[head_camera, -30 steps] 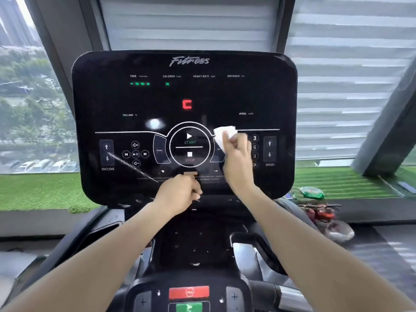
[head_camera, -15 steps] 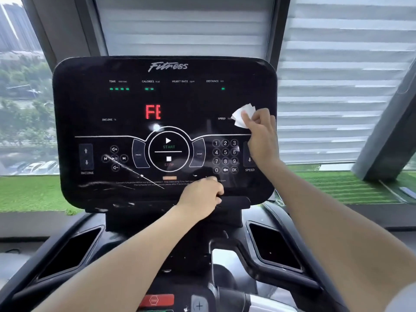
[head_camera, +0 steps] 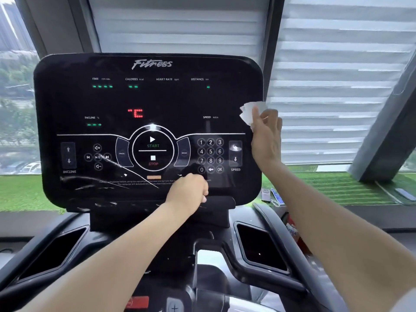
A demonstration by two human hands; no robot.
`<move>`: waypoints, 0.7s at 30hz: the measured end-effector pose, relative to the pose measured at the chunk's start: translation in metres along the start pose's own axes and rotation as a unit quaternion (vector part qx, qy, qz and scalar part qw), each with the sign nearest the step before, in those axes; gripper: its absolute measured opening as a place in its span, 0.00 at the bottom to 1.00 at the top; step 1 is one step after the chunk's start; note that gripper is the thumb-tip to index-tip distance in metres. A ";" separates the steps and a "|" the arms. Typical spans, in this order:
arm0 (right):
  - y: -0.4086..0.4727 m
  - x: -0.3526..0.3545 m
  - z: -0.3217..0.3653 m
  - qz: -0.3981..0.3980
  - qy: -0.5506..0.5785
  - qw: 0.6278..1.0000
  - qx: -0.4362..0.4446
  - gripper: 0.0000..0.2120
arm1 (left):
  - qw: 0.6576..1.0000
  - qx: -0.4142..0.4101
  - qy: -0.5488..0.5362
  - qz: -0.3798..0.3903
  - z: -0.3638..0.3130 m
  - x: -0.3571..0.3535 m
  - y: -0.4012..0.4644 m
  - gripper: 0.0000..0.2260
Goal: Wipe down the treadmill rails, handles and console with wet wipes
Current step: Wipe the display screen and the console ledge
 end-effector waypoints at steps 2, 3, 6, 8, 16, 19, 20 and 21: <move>-0.026 -0.006 -0.014 0.025 0.031 0.999 -0.010 0.11 | 1.000 0.008 -0.006 -0.001 0.002 -0.001 0.000 0.10; -0.045 -0.013 -0.025 0.053 0.056 0.997 -0.024 0.09 | 1.000 0.009 -0.008 -0.002 0.003 -0.001 0.000 0.11; -0.096 -0.020 -0.045 0.100 0.079 0.991 -0.032 0.09 | 1.000 0.012 -0.011 -0.007 0.002 0.000 -0.002 0.10; -0.109 -0.018 -0.040 0.113 0.091 0.989 -0.016 0.09 | 1.000 0.016 -0.016 -0.012 0.002 0.002 -0.004 0.10; -0.040 -0.001 -0.007 0.033 0.048 0.997 0.060 0.07 | 0.999 0.031 -0.030 -0.013 0.001 0.005 -0.007 0.11; -0.064 -0.004 -0.013 0.025 -0.025 0.995 0.089 0.13 | 0.999 0.036 -0.024 -0.017 -0.001 0.009 -0.008 0.11; -0.074 -0.009 -0.017 0.028 -0.044 0.992 0.113 0.13 | 0.999 0.038 -0.021 -0.015 -0.002 0.011 -0.008 0.11; -0.081 -0.013 -0.019 0.031 -0.045 0.989 0.134 0.12 | 0.999 0.040 -0.020 -0.012 -0.002 0.011 -0.008 0.11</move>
Point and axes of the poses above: each hand's wrist, its own y-axis towards the middle knuckle, its own x-axis out of the back of the hand, z = x × y, the point moved 10 cm from there along y, towards the middle knuckle, and after that the axes turned 7 degrees about -z, right-handed, at the moved point
